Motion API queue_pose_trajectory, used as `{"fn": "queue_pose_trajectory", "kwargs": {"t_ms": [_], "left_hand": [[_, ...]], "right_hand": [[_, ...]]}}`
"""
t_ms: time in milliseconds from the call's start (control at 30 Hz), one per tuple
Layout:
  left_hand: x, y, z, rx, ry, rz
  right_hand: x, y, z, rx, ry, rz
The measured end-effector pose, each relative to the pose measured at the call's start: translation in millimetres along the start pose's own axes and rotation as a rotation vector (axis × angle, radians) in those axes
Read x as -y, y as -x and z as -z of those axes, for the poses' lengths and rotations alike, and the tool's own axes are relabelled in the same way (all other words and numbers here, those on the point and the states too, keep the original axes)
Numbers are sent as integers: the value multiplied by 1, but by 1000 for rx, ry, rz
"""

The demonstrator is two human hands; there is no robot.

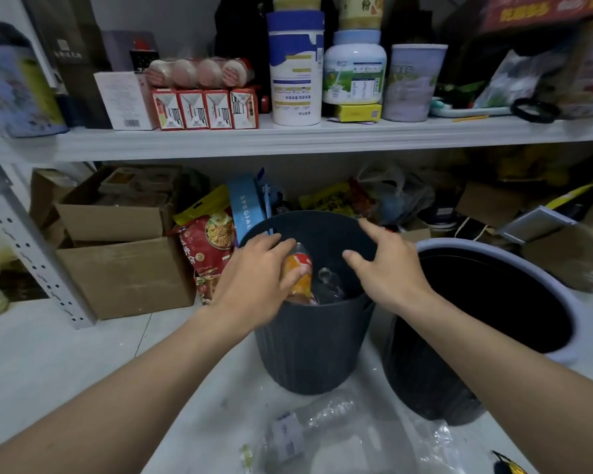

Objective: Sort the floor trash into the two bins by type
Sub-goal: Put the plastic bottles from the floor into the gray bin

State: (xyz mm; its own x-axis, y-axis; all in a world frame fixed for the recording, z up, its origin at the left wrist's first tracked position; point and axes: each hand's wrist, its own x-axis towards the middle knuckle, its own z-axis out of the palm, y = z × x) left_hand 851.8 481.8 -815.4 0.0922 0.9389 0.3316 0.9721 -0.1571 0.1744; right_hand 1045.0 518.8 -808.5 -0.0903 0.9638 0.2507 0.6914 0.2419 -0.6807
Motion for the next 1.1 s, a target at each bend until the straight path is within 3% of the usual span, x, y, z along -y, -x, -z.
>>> {"fn": "queue_pose_trajectory", "kwargs": {"t_ms": [333, 667, 1100], "left_hand": [[-56, 36, -1, 17, -115, -126], [-98, 105, -10, 68, -207, -171], [-96, 193, -76, 183, -84, 51]], "right_hand": [[-33, 88, 40, 194, 627, 224], [-59, 155, 42, 248, 665, 201], [-88, 209, -4, 378, 592, 125]]}}
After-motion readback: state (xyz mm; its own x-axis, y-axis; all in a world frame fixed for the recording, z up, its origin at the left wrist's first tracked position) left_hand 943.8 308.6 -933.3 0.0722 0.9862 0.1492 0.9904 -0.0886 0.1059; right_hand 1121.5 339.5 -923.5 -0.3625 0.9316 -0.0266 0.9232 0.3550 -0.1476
